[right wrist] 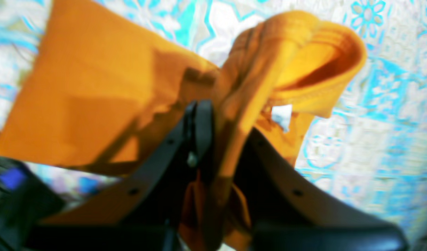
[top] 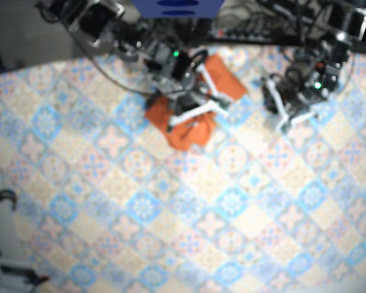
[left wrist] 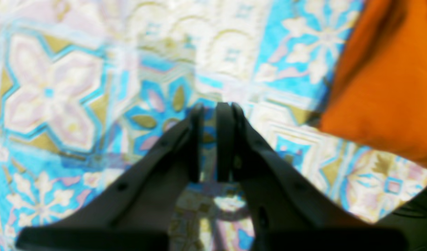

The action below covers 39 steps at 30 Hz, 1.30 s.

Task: Fold the T-shirt properly
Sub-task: 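Carry the folded end over the bundle's middle with the right gripper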

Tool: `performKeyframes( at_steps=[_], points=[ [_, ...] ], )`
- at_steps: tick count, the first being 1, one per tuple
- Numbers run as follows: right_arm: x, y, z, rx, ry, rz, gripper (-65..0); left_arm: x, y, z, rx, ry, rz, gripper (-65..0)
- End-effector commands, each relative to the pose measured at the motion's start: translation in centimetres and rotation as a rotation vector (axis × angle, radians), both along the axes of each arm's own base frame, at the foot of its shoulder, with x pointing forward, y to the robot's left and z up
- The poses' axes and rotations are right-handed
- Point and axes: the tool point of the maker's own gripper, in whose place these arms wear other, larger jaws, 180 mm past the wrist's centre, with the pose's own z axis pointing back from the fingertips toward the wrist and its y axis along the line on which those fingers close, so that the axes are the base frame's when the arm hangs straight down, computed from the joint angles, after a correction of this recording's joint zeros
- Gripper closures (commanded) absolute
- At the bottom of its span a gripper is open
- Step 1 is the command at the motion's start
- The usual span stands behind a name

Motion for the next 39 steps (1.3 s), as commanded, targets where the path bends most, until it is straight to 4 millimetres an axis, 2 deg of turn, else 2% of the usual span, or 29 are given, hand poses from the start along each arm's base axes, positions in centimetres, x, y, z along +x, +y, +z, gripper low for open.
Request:
performKeyframes(
  at_steps=[1, 21, 25, 31, 36, 39],
  points=[
    [0.1, 0.9, 0.4, 0.004, -0.031, 0.030, 0.0, 1.0, 0.4, 0.9, 0.004, -0.035, -0.001, -7.5],
    [-0.1, 2.3, 1.0, 0.063, -0.064, 0.082, 0.0, 1.0, 0.4, 0.9, 0.005, -0.037, -0.002, -7.5],
    [-0.1, 2.7, 2.4, 0.108, -0.069, 0.077, 0.0, 1.0, 0.4, 0.9, 0.005, -0.038, -0.001, -7.5],
    [-1.0, 3.3, 2.5, 0.149, -0.012, 0.077, -0.1, 1.0, 0.4, 0.9, 0.005, -0.038, -0.001, -7.5],
    [-0.9, 3.7, 4.1, 0.187, -0.041, 0.082, -0.1, 1.0, 0.4, 0.9, 0.005, -0.038, -0.001, -7.5],
    [-1.2, 3.7, 4.0, 0.197, -0.028, 0.073, -0.1, 1.0, 0.4, 0.9, 0.005, -0.038, -0.001, -7.5]
  ],
)
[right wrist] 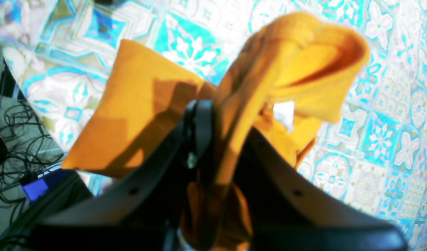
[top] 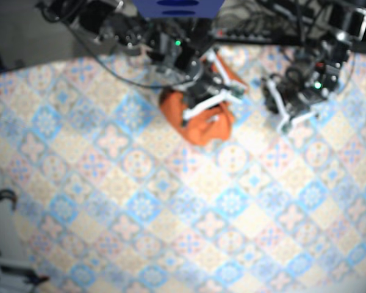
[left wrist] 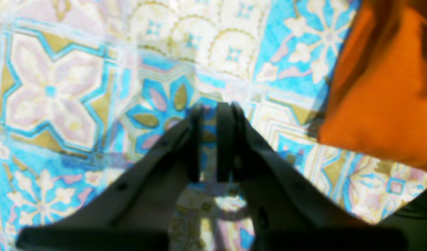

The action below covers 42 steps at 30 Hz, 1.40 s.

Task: Fold the T-shirt properly
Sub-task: 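Carry the folded end over the bundle's middle with the right gripper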

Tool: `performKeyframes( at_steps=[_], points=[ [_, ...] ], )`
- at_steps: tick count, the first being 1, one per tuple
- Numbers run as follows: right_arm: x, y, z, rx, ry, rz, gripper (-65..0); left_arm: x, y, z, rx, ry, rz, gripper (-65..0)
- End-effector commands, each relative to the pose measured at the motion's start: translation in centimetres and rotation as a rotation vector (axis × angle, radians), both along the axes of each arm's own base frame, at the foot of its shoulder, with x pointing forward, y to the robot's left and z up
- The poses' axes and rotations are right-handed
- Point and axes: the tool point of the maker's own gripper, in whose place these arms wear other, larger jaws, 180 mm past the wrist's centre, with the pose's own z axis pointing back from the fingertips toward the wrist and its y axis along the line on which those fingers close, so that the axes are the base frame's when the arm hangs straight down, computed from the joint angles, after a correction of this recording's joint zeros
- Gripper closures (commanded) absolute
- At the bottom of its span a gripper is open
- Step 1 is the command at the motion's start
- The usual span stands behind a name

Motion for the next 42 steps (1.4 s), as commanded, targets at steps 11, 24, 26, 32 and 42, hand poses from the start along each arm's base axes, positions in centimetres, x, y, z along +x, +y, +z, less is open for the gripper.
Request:
performKeyframes(
  at_steps=[11, 24, 26, 32, 42],
  points=[
    [0.3, -0.7, 0.3, 0.071, 0.042, -0.091, -0.1, 0.9, 0.3, 0.9, 0.003, -0.036, -0.005, -7.5],
    [-0.6, 0.4, 0.4, 0.132, 0.122, -0.080, 0.0, 0.4, 1.9, -0.6, 0.020, 0.008, 0.036, -7.5],
    [-0.3, 0.4, 0.6, 0.147, 0.138, -0.085, 0.0, 0.6, 1.9, -0.6, 0.011, -0.013, 0.038, -7.5],
    [0.4, -0.1, 0.8, 0.214, 0.210, -0.139, 0.0, 0.7, 1.9, -0.5, 0.008, -0.020, 0.039, -7.5],
    [0.5, -0.5, 0.6, 0.179, 0.227, -0.142, -0.1, 0.8, 2.1, -0.5, 0.024, -0.025, 0.038, -7.5]
  ],
)
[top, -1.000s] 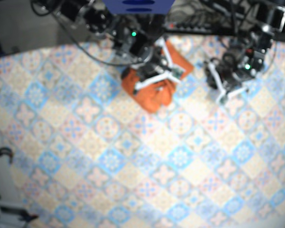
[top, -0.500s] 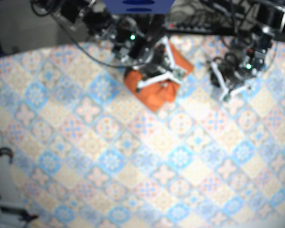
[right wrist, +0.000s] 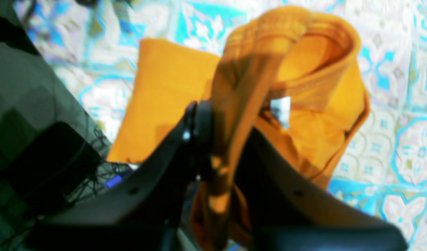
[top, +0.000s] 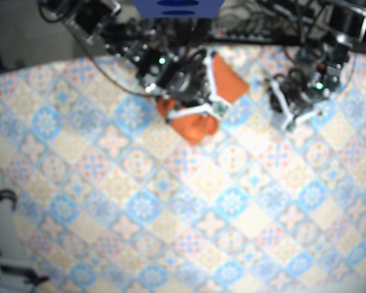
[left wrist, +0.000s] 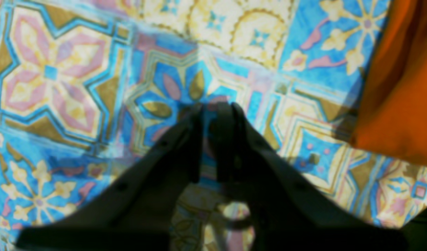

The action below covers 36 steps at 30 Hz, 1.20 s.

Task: Fold the T-shirt properly
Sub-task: 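Carry the folded end over the bundle's middle with the right gripper, then press the folded end down onto the bundle with the right gripper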

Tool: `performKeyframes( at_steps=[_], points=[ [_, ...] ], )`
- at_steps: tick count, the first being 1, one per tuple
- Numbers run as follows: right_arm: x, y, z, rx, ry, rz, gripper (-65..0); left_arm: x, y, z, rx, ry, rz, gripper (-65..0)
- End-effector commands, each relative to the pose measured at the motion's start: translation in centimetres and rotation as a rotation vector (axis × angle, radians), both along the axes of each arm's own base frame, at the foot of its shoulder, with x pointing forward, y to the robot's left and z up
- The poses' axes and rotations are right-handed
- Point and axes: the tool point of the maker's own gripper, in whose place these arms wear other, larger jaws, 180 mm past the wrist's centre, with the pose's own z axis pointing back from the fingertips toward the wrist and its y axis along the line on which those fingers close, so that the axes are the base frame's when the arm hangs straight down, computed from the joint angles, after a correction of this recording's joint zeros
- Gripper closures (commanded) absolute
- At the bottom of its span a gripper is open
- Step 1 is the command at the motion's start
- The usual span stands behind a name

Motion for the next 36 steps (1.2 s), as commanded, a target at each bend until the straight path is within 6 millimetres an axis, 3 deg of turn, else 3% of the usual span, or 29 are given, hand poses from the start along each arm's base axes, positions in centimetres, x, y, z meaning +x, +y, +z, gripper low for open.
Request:
performKeyframes(
  at_steps=[1, 17, 28, 36],
  points=[
    [0.6, 0.9, 1.3, 0.042, -0.034, 0.008, -0.1, 0.9, 0.5, 0.8, 0.019, -0.037, -0.008, -7.5],
    [0.3, 0.4, 1.5, 0.009, -0.019, 0.004, 0.0, 1.5, -0.5, 0.3, 0.079, -0.064, -0.049, -7.5],
    [0.2, 0.6, 2.1, 0.032, 0.005, 0.012, -0.4, 2.4, 0.3, 0.1, 0.090, -0.063, -0.031, -7.5],
    [0.2, 0.6, 2.1, 0.032, 0.004, 0.011, -16.9, 2.5, 0.3, 0.2, 0.090, -0.065, -0.031, -7.5]
  ],
)
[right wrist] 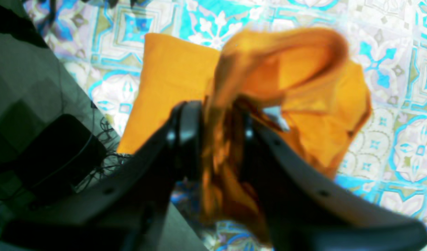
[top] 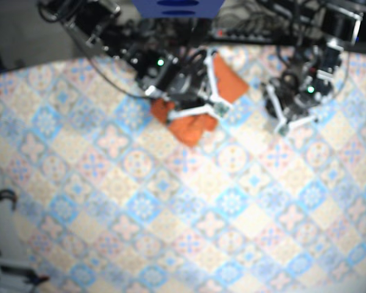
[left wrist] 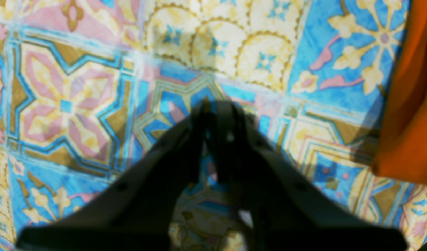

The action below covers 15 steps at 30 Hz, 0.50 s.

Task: Fold the T-shirt properly
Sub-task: 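Press the folded end down onto the bundle with the right gripper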

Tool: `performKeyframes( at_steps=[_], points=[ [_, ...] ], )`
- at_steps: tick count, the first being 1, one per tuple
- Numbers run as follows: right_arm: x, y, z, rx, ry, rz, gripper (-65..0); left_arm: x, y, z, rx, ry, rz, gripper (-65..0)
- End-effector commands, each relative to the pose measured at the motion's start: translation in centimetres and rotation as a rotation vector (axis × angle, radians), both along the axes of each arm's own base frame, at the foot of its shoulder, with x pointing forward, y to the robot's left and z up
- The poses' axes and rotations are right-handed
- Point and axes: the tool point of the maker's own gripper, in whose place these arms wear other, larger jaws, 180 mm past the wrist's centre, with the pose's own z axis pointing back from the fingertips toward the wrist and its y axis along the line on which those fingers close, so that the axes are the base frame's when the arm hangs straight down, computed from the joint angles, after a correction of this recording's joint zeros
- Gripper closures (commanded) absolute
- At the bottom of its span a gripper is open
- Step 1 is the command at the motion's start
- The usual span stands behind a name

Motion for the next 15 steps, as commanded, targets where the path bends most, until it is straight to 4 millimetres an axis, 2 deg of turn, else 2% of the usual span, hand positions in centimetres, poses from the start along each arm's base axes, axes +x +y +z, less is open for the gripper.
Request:
performKeyframes(
  at_steps=[1, 10, 12, 15],
  points=[
    [0.6, 0.7, 1.3, 0.042, -0.031, 0.004, -16.9, 0.9, 0.7, 0.7, 0.017, -0.028, 0.003, -7.5],
    [0.8, 1.0, 1.7, 0.057, -0.044, 0.001, -16.9, 0.8, 0.7, 0.7, 0.019, -0.027, 0.004, -7.5],
    [1.0, 1.6, 2.2, 0.077, -0.046, -0.002, -16.9, 0.8, 0.7, 0.7, 0.017, -0.027, 0.004, -7.5],
    [2.4, 0.9, 2.4, 0.048, -0.095, -0.040, -17.0, 0.8, 0.6, 0.6, 0.017, -0.026, 0.003, -7.5]
  ],
)
